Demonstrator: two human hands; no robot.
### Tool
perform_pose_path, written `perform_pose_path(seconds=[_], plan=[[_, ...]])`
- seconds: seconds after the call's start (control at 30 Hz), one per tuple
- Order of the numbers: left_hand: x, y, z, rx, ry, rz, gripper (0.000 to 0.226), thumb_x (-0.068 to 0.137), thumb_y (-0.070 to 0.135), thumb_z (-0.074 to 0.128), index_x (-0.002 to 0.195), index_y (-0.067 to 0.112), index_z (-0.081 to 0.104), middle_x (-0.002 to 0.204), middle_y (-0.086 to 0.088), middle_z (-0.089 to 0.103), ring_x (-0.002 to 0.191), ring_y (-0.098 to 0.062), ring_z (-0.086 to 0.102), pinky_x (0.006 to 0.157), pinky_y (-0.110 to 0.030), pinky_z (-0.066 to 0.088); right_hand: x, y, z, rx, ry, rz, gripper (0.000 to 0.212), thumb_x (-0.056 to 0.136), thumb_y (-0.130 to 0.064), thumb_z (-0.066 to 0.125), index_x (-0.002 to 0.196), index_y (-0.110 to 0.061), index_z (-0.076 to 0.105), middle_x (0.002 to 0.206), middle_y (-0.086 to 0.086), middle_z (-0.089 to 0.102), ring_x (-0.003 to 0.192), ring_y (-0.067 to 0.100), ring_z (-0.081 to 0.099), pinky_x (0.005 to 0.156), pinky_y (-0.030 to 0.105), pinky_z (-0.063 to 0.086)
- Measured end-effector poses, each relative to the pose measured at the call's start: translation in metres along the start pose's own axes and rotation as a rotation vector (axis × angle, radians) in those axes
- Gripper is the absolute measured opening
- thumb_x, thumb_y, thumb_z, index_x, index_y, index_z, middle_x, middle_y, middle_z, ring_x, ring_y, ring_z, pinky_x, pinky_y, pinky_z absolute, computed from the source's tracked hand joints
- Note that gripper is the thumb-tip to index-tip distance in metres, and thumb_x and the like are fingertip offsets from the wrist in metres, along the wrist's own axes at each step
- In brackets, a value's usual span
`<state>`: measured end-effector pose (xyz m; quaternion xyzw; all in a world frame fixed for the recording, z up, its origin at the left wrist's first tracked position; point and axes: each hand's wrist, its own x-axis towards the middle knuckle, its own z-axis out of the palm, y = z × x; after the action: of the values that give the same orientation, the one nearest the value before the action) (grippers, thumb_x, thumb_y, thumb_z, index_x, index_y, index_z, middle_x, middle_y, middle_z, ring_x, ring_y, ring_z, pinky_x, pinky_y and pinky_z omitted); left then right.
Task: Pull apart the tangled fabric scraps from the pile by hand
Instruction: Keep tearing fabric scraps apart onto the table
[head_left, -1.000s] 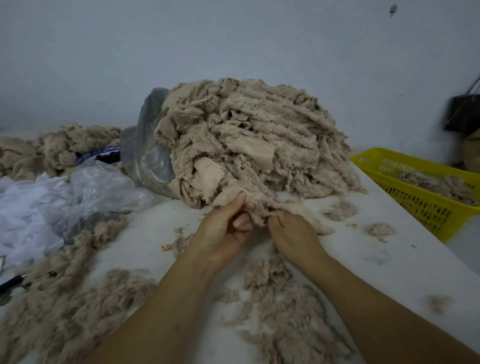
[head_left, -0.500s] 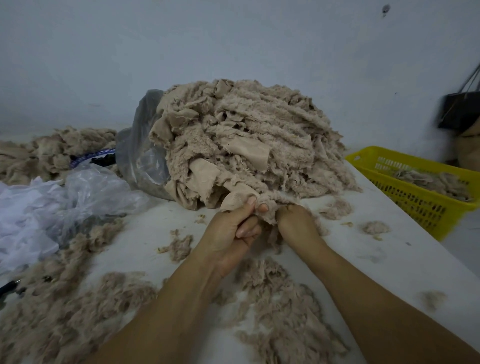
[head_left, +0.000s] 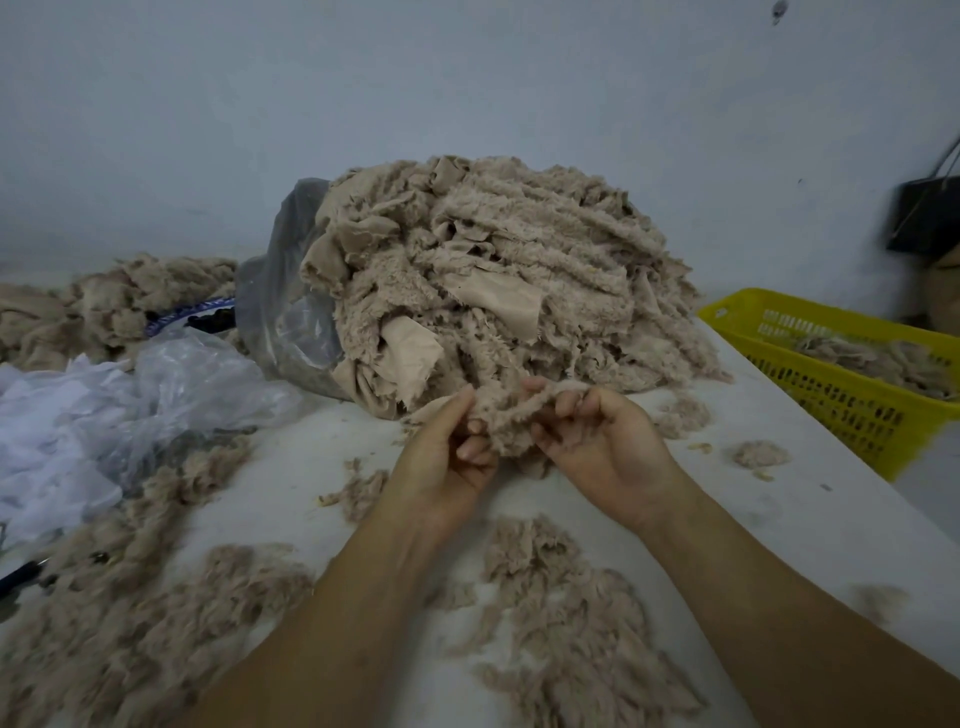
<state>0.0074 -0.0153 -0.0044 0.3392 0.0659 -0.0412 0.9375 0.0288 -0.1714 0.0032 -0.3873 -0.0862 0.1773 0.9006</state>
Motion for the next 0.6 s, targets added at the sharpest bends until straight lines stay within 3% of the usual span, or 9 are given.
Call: perform_pose_path(seconds=[0.1,0.23,0.37,0.43,0.5,0.6], plan=[[0.000,0.001,0.002,0.105,0.021,-0.017,0.030,0.093,0.016,0.059,0.065,0.015,0.049,0.049,0.004,0.043,0.032,-0.004,0.028,0.035,-0.016,0.024,-0.004,0.000,0.004,0.030,-0.045,0.049,0.027,0.071,-0.010,0.039,0.047,-0.011,0.052,0.067,0.008,0.061,0.073,0.023,0.063,0.068,0.029,0.051],[0.004,0.000,0.000,0.132,0.132,0.083,0.044,0.101,0.010,0.045,0.058,0.014,0.040,0.038,0.005,0.030,0.031,-0.006,0.023,0.032,-0.017,0.023,-0.004,-0.003,0.012,-0.253,-0.097,0.274,0.023,0.070,-0.012,0.036,0.047,-0.015,0.038,0.054,0.004,0.036,0.048,0.016,0.039,0.042,0.023,0.025],[0.005,0.013,-0.008,0.052,0.223,0.147,0.033,0.101,0.004,0.041,0.071,0.010,0.052,0.049,0.000,0.052,0.036,-0.008,0.048,0.037,-0.019,0.043,-0.007,-0.016,0.004,-0.447,-0.169,0.462,0.022,0.069,-0.014,0.040,0.048,-0.016,0.045,0.052,0.001,0.037,0.038,0.007,0.023,0.030,0.015,0.018],[0.011,0.029,-0.016,-0.095,0.272,0.213,0.032,0.103,0.004,0.036,0.074,0.013,0.048,0.045,0.004,0.046,0.032,-0.004,0.042,0.035,-0.015,0.038,-0.010,-0.018,-0.006,-0.555,-0.122,0.477,0.022,0.074,-0.014,0.042,0.053,-0.014,0.050,0.057,0.002,0.040,0.036,0.005,0.018,0.029,0.015,0.017],[0.009,0.024,-0.011,-0.087,0.218,0.166,0.031,0.104,0.012,0.044,0.075,0.014,0.054,0.043,0.006,0.040,0.031,-0.003,0.033,0.033,-0.014,0.032,-0.006,-0.013,-0.012,-0.566,-0.038,0.365,0.029,0.085,-0.018,0.042,0.061,-0.012,0.056,0.064,0.004,0.044,0.038,0.007,0.025,0.033,0.017,0.019],[0.002,0.000,0.000,0.155,0.085,0.063,0.029,0.097,0.038,0.056,0.089,0.013,0.068,0.045,0.004,0.040,0.038,-0.008,0.037,0.042,-0.020,0.040,-0.003,0.005,-0.008,-0.711,-0.028,0.207,0.045,0.097,-0.047,0.046,0.077,-0.015,0.070,0.072,0.004,0.063,0.048,0.011,0.053,0.040,0.020,0.036]])
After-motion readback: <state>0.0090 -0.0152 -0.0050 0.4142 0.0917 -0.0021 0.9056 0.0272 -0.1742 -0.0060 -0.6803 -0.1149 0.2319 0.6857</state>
